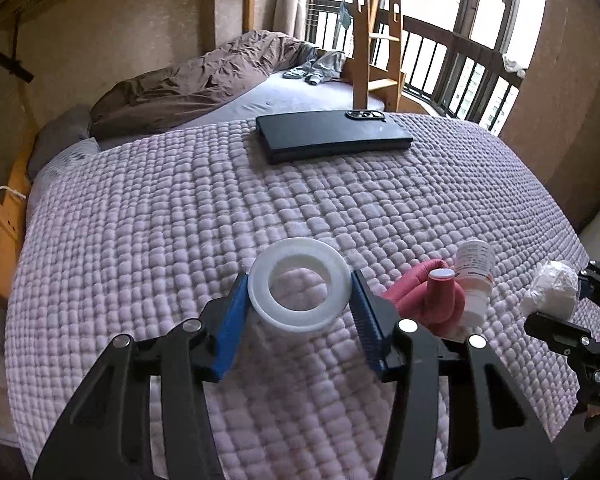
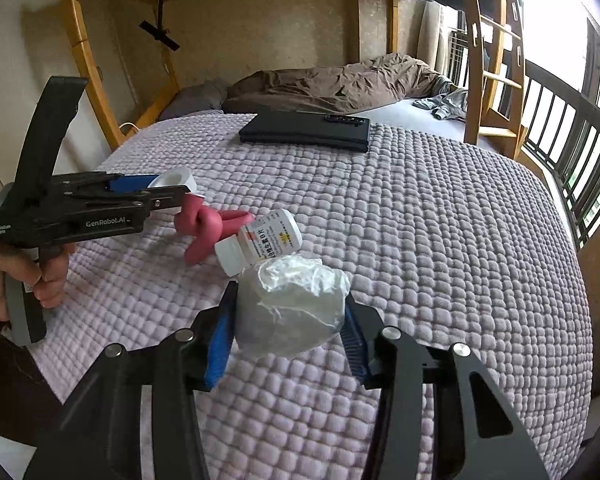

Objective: Collect trash
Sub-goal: 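Grasp the crumpled white plastic bag with the right tool while the left tool grasps the white tape roll, then carry the plastic bag and tape roll in both tools over the white bin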

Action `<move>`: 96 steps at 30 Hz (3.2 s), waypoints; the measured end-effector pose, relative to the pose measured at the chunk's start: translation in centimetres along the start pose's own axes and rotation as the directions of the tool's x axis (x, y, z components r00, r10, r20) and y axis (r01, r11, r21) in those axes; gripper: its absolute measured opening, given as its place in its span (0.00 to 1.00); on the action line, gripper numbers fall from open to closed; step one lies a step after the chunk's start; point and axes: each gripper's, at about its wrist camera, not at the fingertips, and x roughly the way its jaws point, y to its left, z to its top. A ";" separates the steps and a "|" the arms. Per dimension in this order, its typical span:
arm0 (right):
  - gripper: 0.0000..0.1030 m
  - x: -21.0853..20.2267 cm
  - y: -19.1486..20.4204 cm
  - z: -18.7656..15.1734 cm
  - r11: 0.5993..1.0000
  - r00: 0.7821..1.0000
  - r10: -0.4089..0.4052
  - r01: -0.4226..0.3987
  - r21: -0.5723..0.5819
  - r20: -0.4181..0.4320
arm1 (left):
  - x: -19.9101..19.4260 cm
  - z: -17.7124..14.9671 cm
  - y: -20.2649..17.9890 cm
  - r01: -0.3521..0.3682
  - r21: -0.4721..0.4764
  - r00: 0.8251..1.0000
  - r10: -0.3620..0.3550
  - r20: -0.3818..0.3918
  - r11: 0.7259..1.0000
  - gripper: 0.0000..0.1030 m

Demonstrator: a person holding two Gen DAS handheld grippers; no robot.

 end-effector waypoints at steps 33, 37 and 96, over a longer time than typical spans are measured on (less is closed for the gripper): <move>0.45 -3.6 1.6 -4.4 0.996 0.994 0.079 -0.077 0.034 -0.076 | -6.6 -7.1 -3.8 0.066 -0.082 0.997 -0.069 -0.045 0.995 0.50; 0.45 -4.7 2.1 -4.9 0.996 0.993 0.093 -0.091 0.027 -0.069 | -7.5 -7.7 -4.4 0.072 -0.075 0.996 -0.076 -0.042 0.995 0.50; 0.45 -11.6 4.6 -13.8 0.972 0.954 0.236 -0.235 0.026 -0.187 | -12.9 -17.1 -11.1 0.220 0.088 0.963 -0.201 -0.182 0.972 0.50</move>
